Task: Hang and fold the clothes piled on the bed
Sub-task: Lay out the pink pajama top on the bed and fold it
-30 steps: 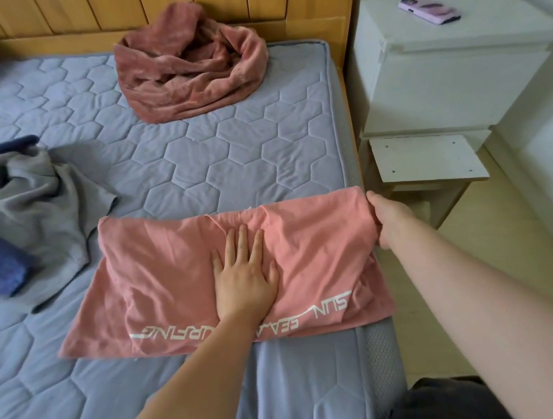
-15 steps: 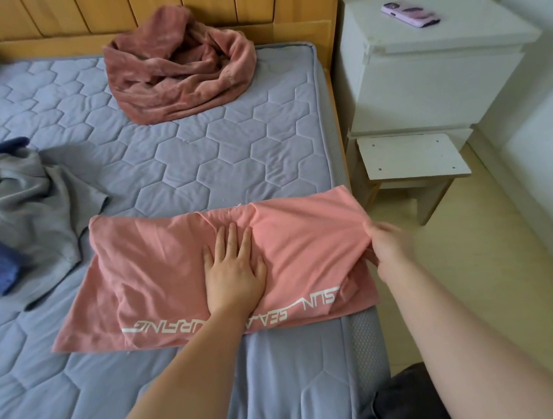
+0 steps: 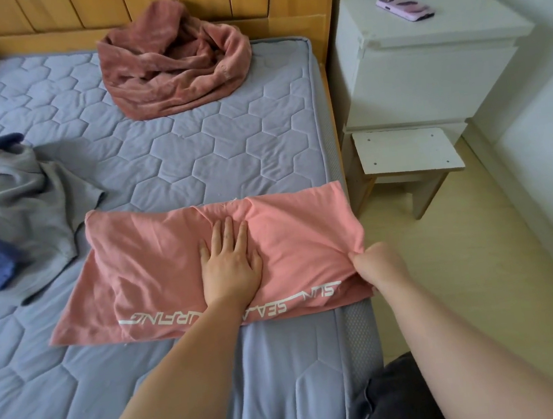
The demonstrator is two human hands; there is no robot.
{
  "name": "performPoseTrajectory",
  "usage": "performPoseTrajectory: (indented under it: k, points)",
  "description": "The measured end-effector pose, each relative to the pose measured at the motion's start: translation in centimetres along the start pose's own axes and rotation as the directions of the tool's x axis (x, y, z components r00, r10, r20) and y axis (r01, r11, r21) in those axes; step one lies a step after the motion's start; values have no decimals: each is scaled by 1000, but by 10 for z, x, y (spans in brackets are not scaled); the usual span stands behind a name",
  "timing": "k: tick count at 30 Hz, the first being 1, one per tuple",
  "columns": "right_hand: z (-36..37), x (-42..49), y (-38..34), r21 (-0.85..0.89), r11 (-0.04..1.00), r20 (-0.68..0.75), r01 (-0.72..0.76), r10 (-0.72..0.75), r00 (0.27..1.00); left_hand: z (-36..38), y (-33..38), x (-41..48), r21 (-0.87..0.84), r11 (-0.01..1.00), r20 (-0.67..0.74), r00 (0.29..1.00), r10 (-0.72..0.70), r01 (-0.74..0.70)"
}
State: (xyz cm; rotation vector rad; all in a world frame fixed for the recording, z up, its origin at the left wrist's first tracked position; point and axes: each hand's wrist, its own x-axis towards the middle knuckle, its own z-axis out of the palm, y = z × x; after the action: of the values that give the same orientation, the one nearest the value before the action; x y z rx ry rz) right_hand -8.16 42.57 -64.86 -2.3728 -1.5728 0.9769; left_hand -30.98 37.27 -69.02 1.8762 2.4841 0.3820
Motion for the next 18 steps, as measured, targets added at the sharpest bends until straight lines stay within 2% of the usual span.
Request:
performPoseTrajectory:
  k: [1,2,3,4,5,6,7,8,9,10,11,13,15,16,18]
  points:
    - [1,-5,-1,-72,997,-49,30,-33,998,1,0,0,6,1000,10,1000,-2,2]
    - [2,-8,-6,-100,991,-159,93,-108,981,1,0,0,10,1000,14,1000,-6,6]
    - [2,-12,-12,-96,972,-315,214,-233,920,2,0,0,13,1000,14,1000,-10,10]
    - [5,-16,-19,-90,924,-454,373,-371,810,3,0,0,15,1000,14,1000,-12,12]
    - [6,-23,-27,-115,841,-533,528,-501,682,2,0,0,15,1000,14,1000,-12,12]
    - [9,-28,-32,-166,746,-526,645,-620,582,2,0,1,13,1000,14,1000,-12,12]
    - [15,-32,-34,-210,663,-401,719,-729,555,2,0,1,12,1000,14,1000,-9,9]
    - [21,-37,-33,-246,609,-196,754,-793,577,1,0,1,13,1000,17,1000,-4,3]
    - [28,-40,-29,-307,587,45,749,-778,627,1,-1,1,13,1000,22,1000,5,-5]
    - [32,-38,-21,-375,575,215,727,-709,671,0,-2,1,11,1000,30,999,11,-11]
    - [33,-34,-14,-432,590,307,682,-614,727,0,-4,1,7,1000,37,999,14,-15]
    - [29,-26,-8,-521,640,289,564,-490,823,-1,-6,1,-1,1000,44,999,17,-17]
    - [23,-27,-10,-595,649,168,475,-477,863,-3,-6,0,-16,1000,45,999,16,-16]
    - [26,-30,-12,-608,630,94,483,-547,832,-4,-6,-2,-30,999,42,999,19,-17]
    - [36,-42,-18,-551,581,-7,600,-722,692,-8,-9,-6,-61,997,33,998,44,-42]
